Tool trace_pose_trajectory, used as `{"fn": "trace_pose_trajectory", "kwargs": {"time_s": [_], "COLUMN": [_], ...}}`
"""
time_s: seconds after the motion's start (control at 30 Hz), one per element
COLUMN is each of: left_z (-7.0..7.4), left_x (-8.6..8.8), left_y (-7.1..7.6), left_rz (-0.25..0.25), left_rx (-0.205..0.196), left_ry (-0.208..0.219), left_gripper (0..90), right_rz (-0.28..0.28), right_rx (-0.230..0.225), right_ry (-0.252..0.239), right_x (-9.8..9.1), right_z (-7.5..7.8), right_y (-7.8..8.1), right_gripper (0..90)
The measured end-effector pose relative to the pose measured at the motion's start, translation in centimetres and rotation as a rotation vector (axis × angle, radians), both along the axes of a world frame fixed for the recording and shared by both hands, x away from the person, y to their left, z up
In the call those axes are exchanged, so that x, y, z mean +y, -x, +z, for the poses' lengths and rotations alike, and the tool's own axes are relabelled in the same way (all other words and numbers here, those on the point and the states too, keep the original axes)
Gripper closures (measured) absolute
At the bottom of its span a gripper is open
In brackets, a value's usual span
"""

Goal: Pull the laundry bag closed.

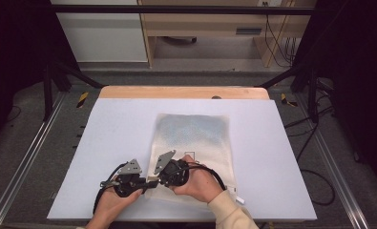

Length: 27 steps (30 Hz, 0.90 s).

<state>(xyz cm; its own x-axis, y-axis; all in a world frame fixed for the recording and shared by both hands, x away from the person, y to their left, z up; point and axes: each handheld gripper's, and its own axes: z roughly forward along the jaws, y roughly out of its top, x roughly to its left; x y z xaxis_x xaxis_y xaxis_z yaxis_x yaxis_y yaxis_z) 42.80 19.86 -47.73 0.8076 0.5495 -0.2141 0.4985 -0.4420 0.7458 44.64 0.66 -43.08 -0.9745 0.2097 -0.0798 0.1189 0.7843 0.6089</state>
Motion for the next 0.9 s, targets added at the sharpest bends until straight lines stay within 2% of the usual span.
{"fn": "trace_pose_trajectory", "kwargs": {"time_s": [0.17,0.53,0.9], "left_z": [0.0,0.1,0.3], "left_x": [-0.2,-0.7,-0.8], "left_y": [0.1,0.3,0.4], "left_rz": [-0.01,-0.033,-0.037], "left_rx": [-0.006,-0.023,-0.032], "left_ry": [-0.002,-0.008,-0.01], "left_gripper": [85.0,84.9,84.9], "right_rz": [-0.007,-0.026,-0.045], "right_rx": [0.008,0.018,0.024], "right_ry": [-0.021,-0.035,-0.018], "right_x": [-0.5,-1.3,-2.1], "right_z": [-0.2,-0.3,-0.6], "right_y": [0.1,0.6,0.4], "right_gripper": [82.0,82.0,82.0]}}
